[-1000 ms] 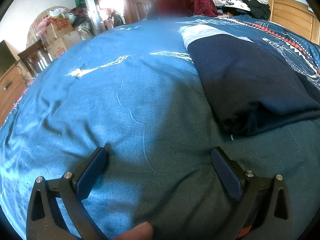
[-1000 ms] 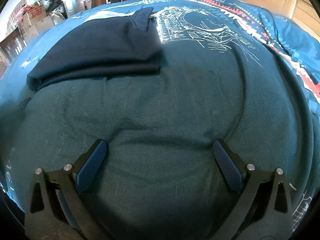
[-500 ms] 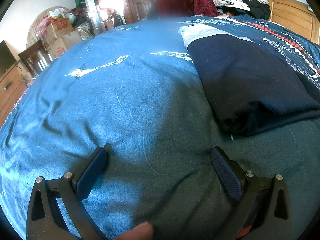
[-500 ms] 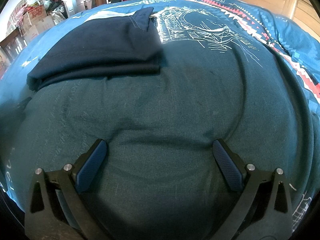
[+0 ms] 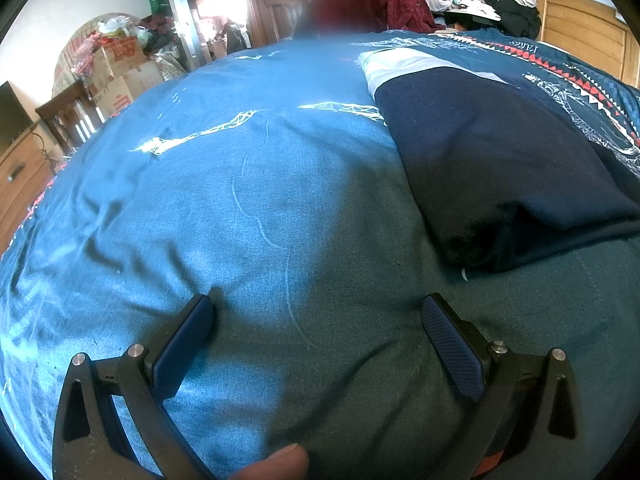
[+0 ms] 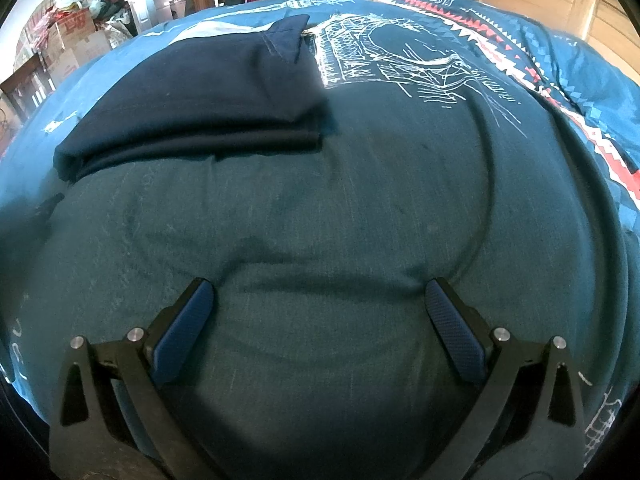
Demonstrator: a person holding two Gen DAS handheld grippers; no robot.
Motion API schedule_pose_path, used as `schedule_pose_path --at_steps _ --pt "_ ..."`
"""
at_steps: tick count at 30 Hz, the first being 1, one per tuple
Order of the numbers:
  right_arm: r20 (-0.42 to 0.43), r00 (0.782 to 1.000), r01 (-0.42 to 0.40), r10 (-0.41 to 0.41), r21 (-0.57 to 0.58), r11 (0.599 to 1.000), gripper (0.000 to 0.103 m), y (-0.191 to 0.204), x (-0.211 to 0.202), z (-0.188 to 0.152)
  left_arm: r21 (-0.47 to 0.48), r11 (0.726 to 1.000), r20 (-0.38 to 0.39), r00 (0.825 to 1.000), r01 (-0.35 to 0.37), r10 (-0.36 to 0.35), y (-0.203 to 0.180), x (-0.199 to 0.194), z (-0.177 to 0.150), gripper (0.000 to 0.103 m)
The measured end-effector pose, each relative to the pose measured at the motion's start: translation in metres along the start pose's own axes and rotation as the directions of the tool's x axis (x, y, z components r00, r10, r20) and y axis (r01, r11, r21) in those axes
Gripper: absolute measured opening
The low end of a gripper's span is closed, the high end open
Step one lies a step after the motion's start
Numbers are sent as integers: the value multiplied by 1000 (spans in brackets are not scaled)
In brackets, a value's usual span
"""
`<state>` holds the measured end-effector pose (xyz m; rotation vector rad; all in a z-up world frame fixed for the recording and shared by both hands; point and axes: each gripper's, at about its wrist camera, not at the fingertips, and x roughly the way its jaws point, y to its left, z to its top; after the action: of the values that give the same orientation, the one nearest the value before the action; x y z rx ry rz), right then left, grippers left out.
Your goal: Fold large clothes
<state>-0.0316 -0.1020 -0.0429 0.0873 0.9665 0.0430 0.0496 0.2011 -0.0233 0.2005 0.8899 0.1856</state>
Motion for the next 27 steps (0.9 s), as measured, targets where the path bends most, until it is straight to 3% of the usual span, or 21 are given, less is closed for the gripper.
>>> schedule_pose_path --at_steps 16,27 --pt "-16 1000 -8 8 -5 1000 103 -1 1 2 -10 1000 -8 1000 15 -15 3 0 1 103" --pt "-23 1000 -2 4 57 998 103 -3 3 3 -32 999 -20 999 43 -44 8 0 2 103"
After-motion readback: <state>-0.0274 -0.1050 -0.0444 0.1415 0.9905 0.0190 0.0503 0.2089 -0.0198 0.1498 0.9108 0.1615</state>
